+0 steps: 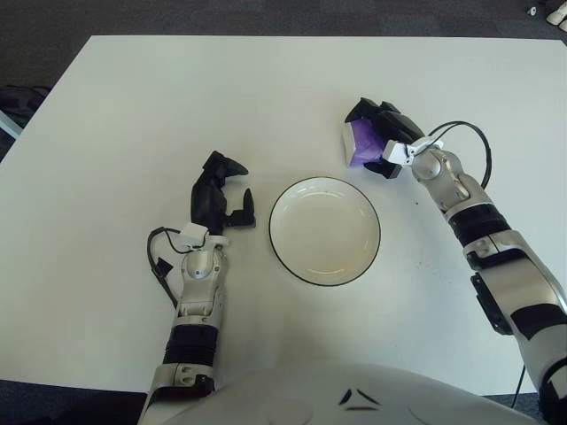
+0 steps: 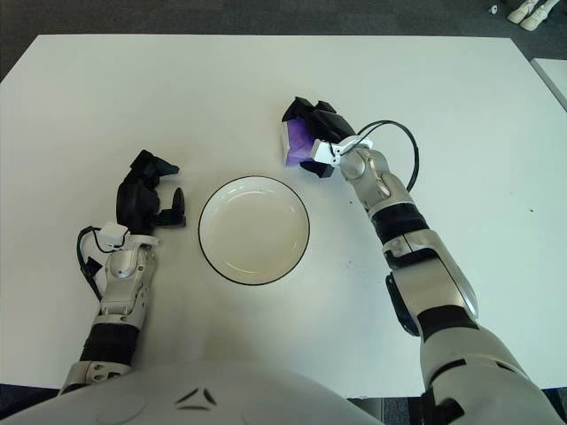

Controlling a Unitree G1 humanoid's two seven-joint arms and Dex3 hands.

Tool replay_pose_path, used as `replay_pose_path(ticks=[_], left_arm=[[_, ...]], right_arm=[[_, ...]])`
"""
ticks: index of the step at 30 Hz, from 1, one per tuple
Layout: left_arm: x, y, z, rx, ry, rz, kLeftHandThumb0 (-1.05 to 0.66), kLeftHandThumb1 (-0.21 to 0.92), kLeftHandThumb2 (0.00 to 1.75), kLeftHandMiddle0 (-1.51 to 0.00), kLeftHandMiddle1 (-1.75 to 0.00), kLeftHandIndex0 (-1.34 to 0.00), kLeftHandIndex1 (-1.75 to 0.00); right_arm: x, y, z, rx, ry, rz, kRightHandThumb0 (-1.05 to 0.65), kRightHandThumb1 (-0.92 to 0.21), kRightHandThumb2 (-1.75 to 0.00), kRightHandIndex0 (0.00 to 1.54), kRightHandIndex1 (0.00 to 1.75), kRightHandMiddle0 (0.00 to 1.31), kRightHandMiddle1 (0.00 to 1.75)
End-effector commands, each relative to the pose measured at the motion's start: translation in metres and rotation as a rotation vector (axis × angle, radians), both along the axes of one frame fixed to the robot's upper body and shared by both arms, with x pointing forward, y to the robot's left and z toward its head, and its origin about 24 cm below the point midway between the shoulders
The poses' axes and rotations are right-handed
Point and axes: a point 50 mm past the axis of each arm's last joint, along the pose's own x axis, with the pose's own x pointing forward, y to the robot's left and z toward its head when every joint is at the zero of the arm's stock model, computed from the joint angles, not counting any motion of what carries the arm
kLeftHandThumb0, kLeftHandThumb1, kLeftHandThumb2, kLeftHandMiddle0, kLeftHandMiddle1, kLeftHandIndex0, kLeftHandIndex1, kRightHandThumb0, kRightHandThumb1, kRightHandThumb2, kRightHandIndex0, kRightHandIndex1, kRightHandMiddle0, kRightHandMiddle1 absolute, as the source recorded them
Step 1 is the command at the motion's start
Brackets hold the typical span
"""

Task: Put the tissue paper into the plate.

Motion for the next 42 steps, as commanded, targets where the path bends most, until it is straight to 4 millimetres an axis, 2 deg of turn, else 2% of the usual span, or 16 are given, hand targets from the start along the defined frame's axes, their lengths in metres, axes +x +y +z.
replay_pose_path(ticks=[1,7,13,20,24,31,42], left_arm=[[-0.022,0.005,-0.042,-0.013,0.195,0.026,-0.01,0.06,1.62,-0.79,-1.72,-0.59,-1.75],[-0.022,0.005,-0.041,-0.014,0.196,0.024,-0.01,0.05,1.62,-0.8,-1.71,-0.6,-1.75],[-0.022,0.005,-0.041,-0.011,0.193,0.017,-0.01,0.04,1.63,-0.79,-1.72,-0.61,-1.75],[-0.022,0.005,-0.042,-0.01,0.195,0.018,-0.01,0.02,1.66,-0.79,-1.74,-0.63,-1.75],[-0.022,0.005,-0.042,-0.007,0.196,0.019,-0.01,0.04,1.65,-0.79,-1.74,-0.62,-1.75],[-0.021,0.006,-0.042,-0.009,0.192,0.013,-0.01,0.04,1.64,-0.8,-1.74,-0.6,-1.75],[-0.02,0.006,-0.042,-0.005,0.181,0.014,-0.01,0.04,1.65,-0.8,-1.75,-0.61,-1.75]], right_arm=[[-0.007,-0.009,-0.03,0.09,0.15,-0.037,0.0,0.11,-1.74,0.99,1.58,0.7,1.75],[-0.003,-0.012,-0.017,0.237,0.14,-0.042,0.0,0.1,-1.75,0.97,1.62,0.7,1.75],[-0.003,-0.013,0.008,0.421,0.111,-0.011,0.0,0.07,-1.75,0.89,1.72,0.69,1.75],[-0.005,-0.014,0.014,0.632,0.173,0.024,0.0,0.06,-1.75,0.87,1.74,0.69,1.74],[-0.006,-0.018,0.025,0.769,0.195,0.061,0.0,0.06,-1.75,0.87,1.75,0.68,1.75],[-0.008,-0.022,0.032,0.931,0.229,0.13,0.0,0.07,-1.75,0.91,1.71,0.68,1.75],[-0.026,-0.023,0.054,1.027,0.25,0.231,0.0,0.09,-1.75,0.94,1.66,0.69,1.75]])
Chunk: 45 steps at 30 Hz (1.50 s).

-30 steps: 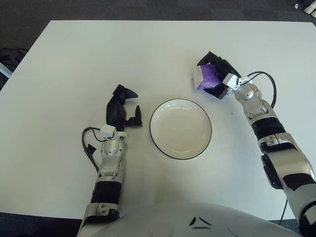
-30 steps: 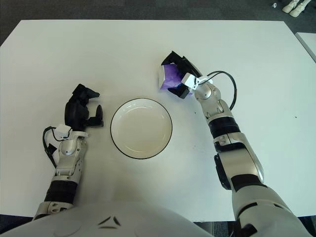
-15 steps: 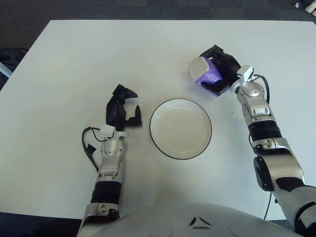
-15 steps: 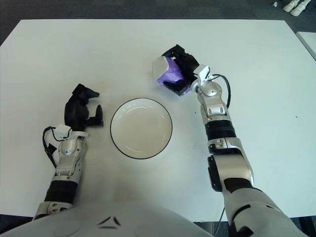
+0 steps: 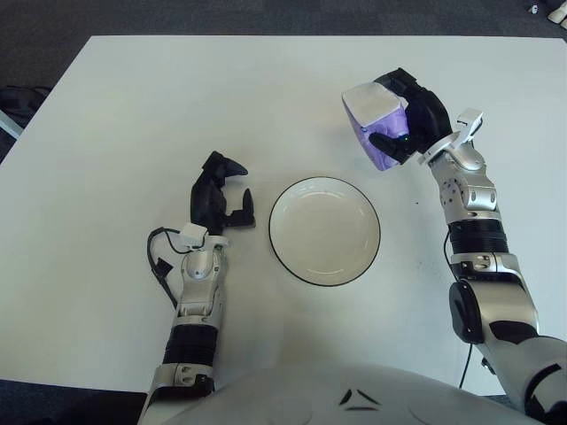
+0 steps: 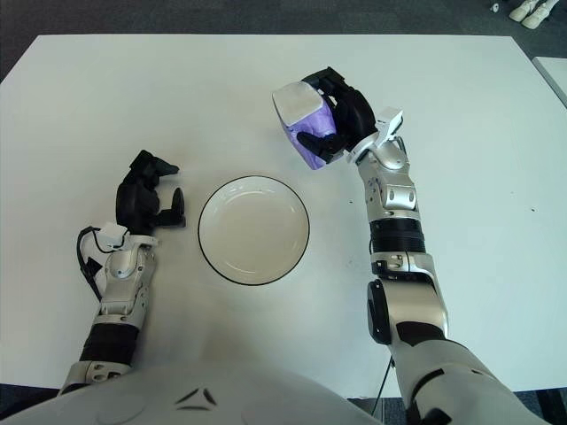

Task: Put the tissue paper into the plate.

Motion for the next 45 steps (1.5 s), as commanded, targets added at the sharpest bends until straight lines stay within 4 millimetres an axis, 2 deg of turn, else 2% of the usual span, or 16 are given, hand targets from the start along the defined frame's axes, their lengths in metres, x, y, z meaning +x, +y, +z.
replay_pose_path(ticks=[1,20,27,34,39,45], left_arm=[[-0.021,0.005,-0.043,-0.008,0.195,0.016,-0.01,0.04,1.64,-0.79,-1.75,-0.6,-1.75],[-0.02,0.002,-0.041,-0.018,0.187,0.009,-0.01,0.06,1.59,-0.8,-1.68,-0.59,-1.75],[-0.019,0.002,-0.041,-0.024,0.196,0.011,-0.01,0.06,1.6,-0.8,-1.69,-0.6,-1.75],[-0.019,0.0,-0.04,-0.034,0.199,0.014,-0.01,0.05,1.59,-0.82,-1.65,-0.61,-1.75],[-0.019,0.0,-0.04,-0.03,0.193,0.007,-0.01,0.05,1.6,-0.82,-1.65,-0.61,-1.75],[-0.019,0.001,-0.041,-0.024,0.189,0.006,-0.01,0.05,1.62,-0.81,-1.7,-0.6,-1.75]], right_arm=[[-0.012,-0.001,0.013,0.03,-0.037,0.022,0.0,0.09,-1.75,0.94,1.66,0.69,1.75],[-0.042,0.019,0.031,0.02,-0.196,0.139,0.0,0.11,-1.75,0.97,1.62,0.7,1.75],[-0.06,0.035,0.028,-0.081,-0.439,0.082,0.0,0.1,-1.75,0.96,1.63,0.71,1.75],[-0.066,0.044,0.027,-0.179,-0.601,0.056,0.0,0.1,-1.75,0.95,1.64,0.7,1.75],[-0.072,0.046,0.024,-0.23,-0.632,0.091,0.0,0.11,-1.75,0.97,1.62,0.71,1.75],[-0.074,0.051,0.021,-0.322,-0.582,0.239,0.0,0.11,-1.75,0.97,1.61,0.7,1.75]])
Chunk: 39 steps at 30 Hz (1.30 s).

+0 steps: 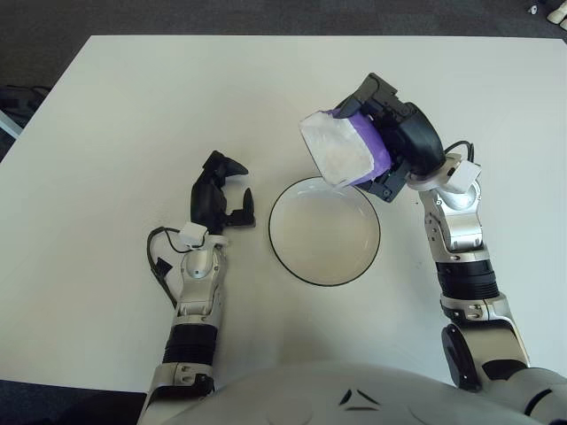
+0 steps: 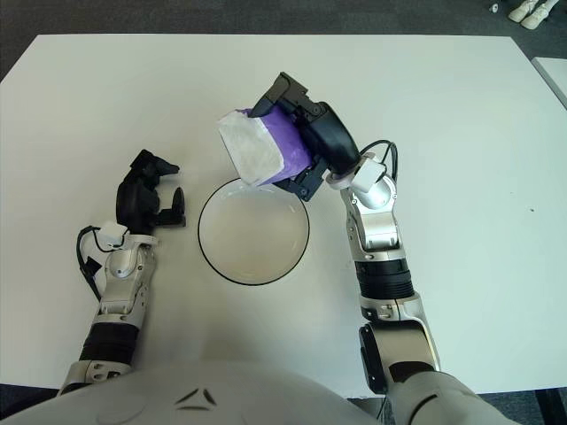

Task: Put the tissue paper into the plate.

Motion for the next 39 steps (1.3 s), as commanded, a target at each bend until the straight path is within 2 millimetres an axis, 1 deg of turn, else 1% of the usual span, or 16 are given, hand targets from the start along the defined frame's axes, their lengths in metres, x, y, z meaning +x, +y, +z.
replay_pose_path(ticks=[1,4,6,7,11,16,21,26,28,31,33,34,36,37,38,39], left_arm=[[-0.02,0.003,-0.041,-0.014,0.189,0.012,-0.01,0.05,1.62,-0.81,-1.7,-0.6,-1.75],[-0.02,0.004,-0.041,-0.013,0.187,0.013,-0.01,0.06,1.61,-0.79,-1.72,-0.59,-1.75],[-0.02,0.004,-0.041,-0.012,0.187,0.013,-0.01,0.07,1.61,-0.78,-1.73,-0.58,-1.75],[-0.019,0.004,-0.041,-0.012,0.187,0.014,-0.01,0.07,1.61,-0.78,-1.74,-0.58,-1.75],[-0.019,0.004,-0.041,-0.012,0.188,0.018,-0.01,0.01,1.68,-0.83,-1.74,-0.63,-1.74],[-0.02,0.004,-0.041,-0.012,0.185,0.021,-0.01,-0.03,1.71,-0.85,-1.75,-0.66,-1.73],[-0.02,0.004,-0.041,-0.011,0.187,0.024,-0.01,-0.04,1.72,-0.86,-1.75,-0.68,-1.72],[-0.02,0.004,-0.041,-0.01,0.18,0.024,-0.01,0.0,1.68,-0.82,-1.75,-0.64,-1.74],[-0.021,0.004,-0.04,-0.01,0.176,0.02,-0.01,0.04,1.65,-0.8,-1.75,-0.61,-1.74],[-0.021,0.004,-0.04,-0.005,0.173,0.014,-0.01,0.06,1.62,-0.79,-1.73,-0.6,-1.75],[-0.021,0.004,-0.04,-0.003,0.175,0.013,-0.01,0.08,1.59,-0.78,-1.7,-0.59,-1.75],[-0.022,0.004,-0.04,-0.003,0.176,0.012,-0.01,0.08,1.57,-0.77,-1.69,-0.59,-1.75],[-0.022,0.004,-0.041,-0.002,0.185,0.012,-0.01,0.09,1.56,-0.77,-1.68,-0.58,-1.75],[-0.022,0.004,-0.041,-0.001,0.19,0.012,-0.01,0.11,1.54,-0.76,-1.66,-0.58,-1.75],[-0.021,0.004,-0.043,-0.005,0.202,0.02,-0.01,0.12,1.52,-0.76,-1.65,-0.57,-1.75],[-0.02,0.005,-0.044,-0.007,0.21,0.027,-0.01,0.13,1.51,-0.75,-1.64,-0.57,-1.75]], right_arm=[[-0.004,0.002,-0.001,-0.065,0.033,0.07,0.0,0.11,-1.75,0.97,1.61,0.7,1.75],[-0.012,0.019,-0.003,-0.092,0.067,0.134,0.0,0.11,-1.75,0.97,1.6,0.71,1.75],[-0.017,0.023,-0.004,-0.111,0.062,0.147,0.0,0.11,-1.75,0.98,1.6,0.71,1.75],[-0.019,0.023,-0.004,-0.122,0.047,0.147,0.0,0.11,-1.75,0.98,1.59,0.71,1.75],[-0.024,0.02,-0.004,-0.198,-0.04,0.116,0.0,0.11,-1.75,0.97,1.61,0.7,1.75],[-0.026,0.019,-0.003,-0.305,-0.152,0.082,0.0,0.1,-1.75,0.96,1.63,0.69,1.75],[-0.026,0.016,-0.004,-0.398,-0.219,0.053,0.0,0.09,-1.75,0.95,1.65,0.68,1.75],[-0.027,0.015,-0.003,-0.4,-0.227,0.039,0.0,0.09,-1.75,0.95,1.65,0.68,1.75],[-0.028,0.016,-0.003,-0.395,-0.215,0.039,0.0,0.1,-1.75,0.94,1.7,0.72,1.68],[-0.028,0.015,-0.002,-0.39,-0.165,0.039,-0.01,0.04,-1.68,0.9,1.73,0.69,1.63],[-0.028,0.015,-0.002,-0.388,-0.142,0.04,-0.01,-0.07,-1.53,0.79,1.74,0.69,1.54],[-0.028,0.015,-0.002,-0.388,-0.135,0.04,-0.01,-0.16,-1.41,0.69,1.74,0.67,1.49],[-0.028,0.015,-0.002,-0.389,-0.121,0.041,-0.01,-0.25,-1.29,0.61,1.74,0.66,1.44],[-0.028,0.014,-0.002,-0.389,-0.115,0.042,-0.26,-0.3,-1.23,0.39,1.66,0.42,1.52],[-0.03,0.014,-0.001,-0.414,-0.146,0.052,-0.43,-0.34,-1.18,0.25,1.6,0.27,1.57],[-0.031,0.014,0.0,-0.438,-0.186,0.062,-0.53,-0.41,-1.11,0.2,1.28,0.22,1.34]])
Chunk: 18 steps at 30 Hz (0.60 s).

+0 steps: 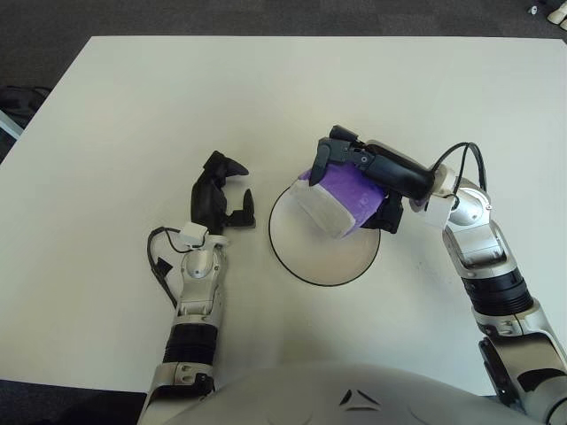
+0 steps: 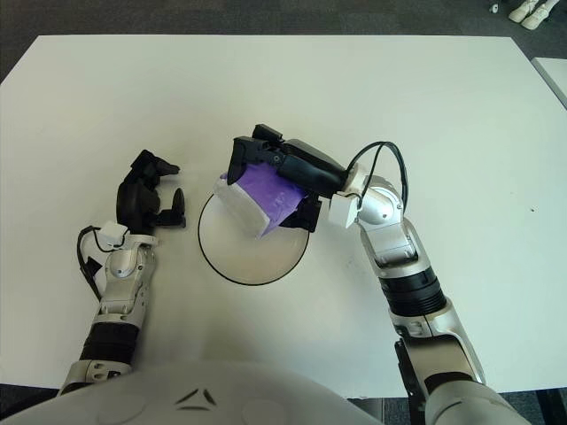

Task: Put the tissue paper into the plate.

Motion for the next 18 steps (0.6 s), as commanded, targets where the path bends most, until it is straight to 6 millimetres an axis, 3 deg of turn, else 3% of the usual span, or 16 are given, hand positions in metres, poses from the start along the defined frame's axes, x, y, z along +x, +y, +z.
replay_pose_path(ticks=[1,2,6,18], left_arm=[[-0.0203,0.0044,-0.0453,-0.011,0.221,0.032,-0.01,0.14,1.49,-0.74,-1.62,-0.57,-1.75],[-0.0201,0.0046,-0.0466,-0.011,0.229,0.037,-0.01,0.15,1.47,-0.73,-1.61,-0.57,-1.75],[-0.02,0.0051,-0.0491,-0.004,0.251,0.048,-0.01,0.17,1.44,-0.72,-1.57,-0.58,-1.75],[-0.019,0.0063,-0.052,-0.016,0.27,0.067,-0.01,0.17,1.42,-0.72,-1.53,-0.61,-1.75]], right_arm=[[-0.0067,-0.0009,0.0046,-0.056,-0.085,0.052,-0.7,-0.55,-0.97,0.13,0.82,0.14,0.87],[-0.0073,-0.0009,0.0046,-0.069,-0.105,0.064,-0.81,-0.66,-0.84,0.08,0.52,0.09,0.56],[-0.0076,-0.0012,0.0032,-0.082,-0.114,0.088,-0.99,-0.84,-0.62,0.02,0.11,0.02,0.12],[-0.0058,-0.0046,0.0033,-0.163,-0.049,0.152,-1.05,-0.89,-0.46,0.0,0.0,0.0,0.0]])
